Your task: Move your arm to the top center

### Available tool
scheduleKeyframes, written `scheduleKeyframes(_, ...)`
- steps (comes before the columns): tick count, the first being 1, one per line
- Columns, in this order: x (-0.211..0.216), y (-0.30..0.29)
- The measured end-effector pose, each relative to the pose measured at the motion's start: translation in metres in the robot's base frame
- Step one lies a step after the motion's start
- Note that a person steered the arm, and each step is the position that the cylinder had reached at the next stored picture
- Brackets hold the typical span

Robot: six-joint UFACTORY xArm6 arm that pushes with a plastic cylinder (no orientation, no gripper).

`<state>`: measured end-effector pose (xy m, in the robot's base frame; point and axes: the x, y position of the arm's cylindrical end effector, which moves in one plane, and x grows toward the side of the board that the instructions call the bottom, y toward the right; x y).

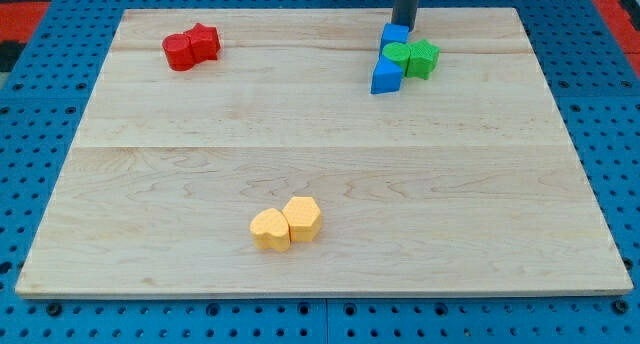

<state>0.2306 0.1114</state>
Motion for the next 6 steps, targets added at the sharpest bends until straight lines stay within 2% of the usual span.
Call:
scheduleKeyframes(2, 0.008, 0.005)
scheduleKeyframes(3, -0.007, -0.006)
scheduleKeyframes(4, -0.026, -0.044)
scheduleKeyframes(5, -0.028, -0.108)
scheduleKeyframes(6, -0.009, -0.122)
